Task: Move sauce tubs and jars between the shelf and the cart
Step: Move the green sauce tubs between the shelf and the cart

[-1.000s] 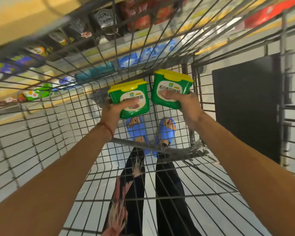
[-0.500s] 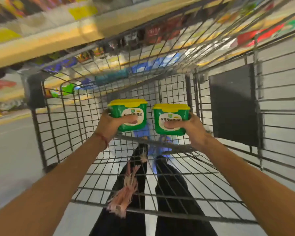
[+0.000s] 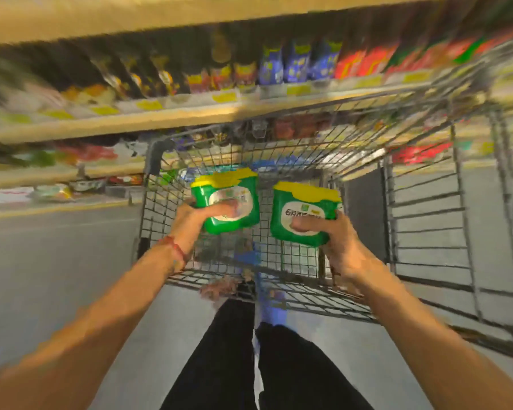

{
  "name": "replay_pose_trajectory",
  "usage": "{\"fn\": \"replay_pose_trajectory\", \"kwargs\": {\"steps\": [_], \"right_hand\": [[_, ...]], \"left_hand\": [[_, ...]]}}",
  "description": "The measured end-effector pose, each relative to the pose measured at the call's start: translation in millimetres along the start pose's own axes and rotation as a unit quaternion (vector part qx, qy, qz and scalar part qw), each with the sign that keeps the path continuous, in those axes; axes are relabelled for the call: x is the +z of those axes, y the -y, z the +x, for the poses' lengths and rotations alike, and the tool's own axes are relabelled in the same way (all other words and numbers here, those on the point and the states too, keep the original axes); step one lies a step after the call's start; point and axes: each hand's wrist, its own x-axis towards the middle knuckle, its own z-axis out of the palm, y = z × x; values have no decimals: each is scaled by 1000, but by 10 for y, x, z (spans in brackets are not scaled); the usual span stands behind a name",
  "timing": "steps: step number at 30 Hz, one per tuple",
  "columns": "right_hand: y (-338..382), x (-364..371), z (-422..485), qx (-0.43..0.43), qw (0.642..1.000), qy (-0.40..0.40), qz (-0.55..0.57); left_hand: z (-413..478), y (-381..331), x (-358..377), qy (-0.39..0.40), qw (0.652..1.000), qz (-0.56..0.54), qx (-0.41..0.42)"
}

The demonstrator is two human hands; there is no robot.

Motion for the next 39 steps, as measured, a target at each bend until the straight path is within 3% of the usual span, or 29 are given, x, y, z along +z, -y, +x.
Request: {"fn": "replay_pose_trajectory", "kwargs": {"steps": [9,19,24,39], "right_hand": [[673,475,-774,-76,991,89,-64],[1308,1451,-1233,-132,968,197,-84],[1425,2145,-1308,-148,941,271,-140],[760,4993,-1063,-136,935,296,-139]], "left_hand": [[-1036,-656,-10,-26,994,-24,105],[-1955,-1120,-705,-102,975,-70,185],[-2161,-1278,-1312,-141,962,-101,213],[-2493,-1537,-4162,-228,927,-145,261]]}}
